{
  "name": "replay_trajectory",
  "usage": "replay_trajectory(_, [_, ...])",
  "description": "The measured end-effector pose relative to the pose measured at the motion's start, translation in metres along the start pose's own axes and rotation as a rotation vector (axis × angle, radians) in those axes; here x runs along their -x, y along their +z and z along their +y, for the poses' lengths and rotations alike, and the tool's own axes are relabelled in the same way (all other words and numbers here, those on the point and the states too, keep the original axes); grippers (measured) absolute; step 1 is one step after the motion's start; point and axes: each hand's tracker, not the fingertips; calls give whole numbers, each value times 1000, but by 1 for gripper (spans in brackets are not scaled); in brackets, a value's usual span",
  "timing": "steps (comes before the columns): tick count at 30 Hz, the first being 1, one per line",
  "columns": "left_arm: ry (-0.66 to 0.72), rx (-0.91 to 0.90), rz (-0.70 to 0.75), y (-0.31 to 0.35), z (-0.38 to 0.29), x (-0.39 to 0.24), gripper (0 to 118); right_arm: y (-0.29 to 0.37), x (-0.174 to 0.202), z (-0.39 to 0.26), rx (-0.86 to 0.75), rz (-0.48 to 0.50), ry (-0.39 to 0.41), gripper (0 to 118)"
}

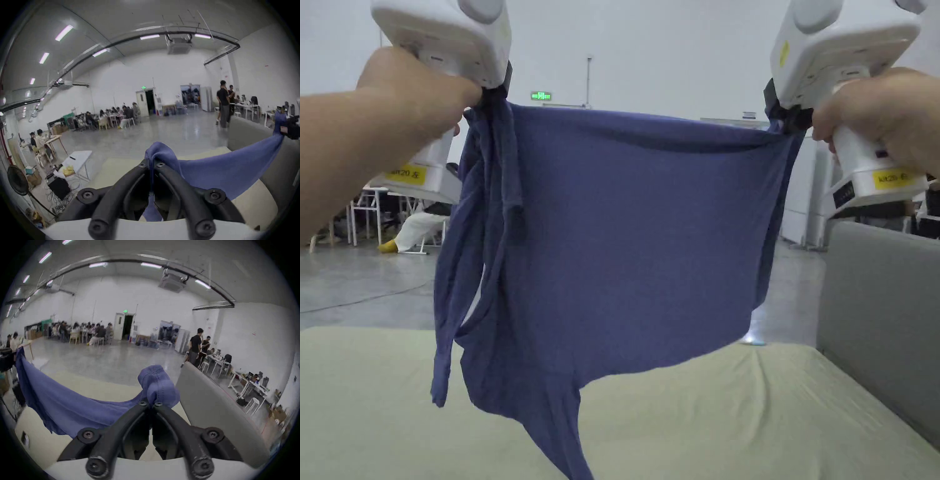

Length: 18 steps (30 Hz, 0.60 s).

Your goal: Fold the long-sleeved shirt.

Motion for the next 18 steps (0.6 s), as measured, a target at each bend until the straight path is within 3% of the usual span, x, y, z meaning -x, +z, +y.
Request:
replay_trajectory(4, [93, -35, 6, 4, 37, -4, 0, 3, -5, 28, -26, -18, -34, 0])
replay_trajectory(10, [-19, -24, 33, -16, 27, -26, 0, -20, -10, 21, 14, -35, -33, 0])
replay_trajectory(16, [-63, 165, -63, -61, -66, -38, 0, -64, -7, -82, 139, 23, -3, 0])
replay_trajectory(18, [-110, 300, -78, -71, -119, -48, 0, -81, 0, -140, 201, 69, 48, 0])
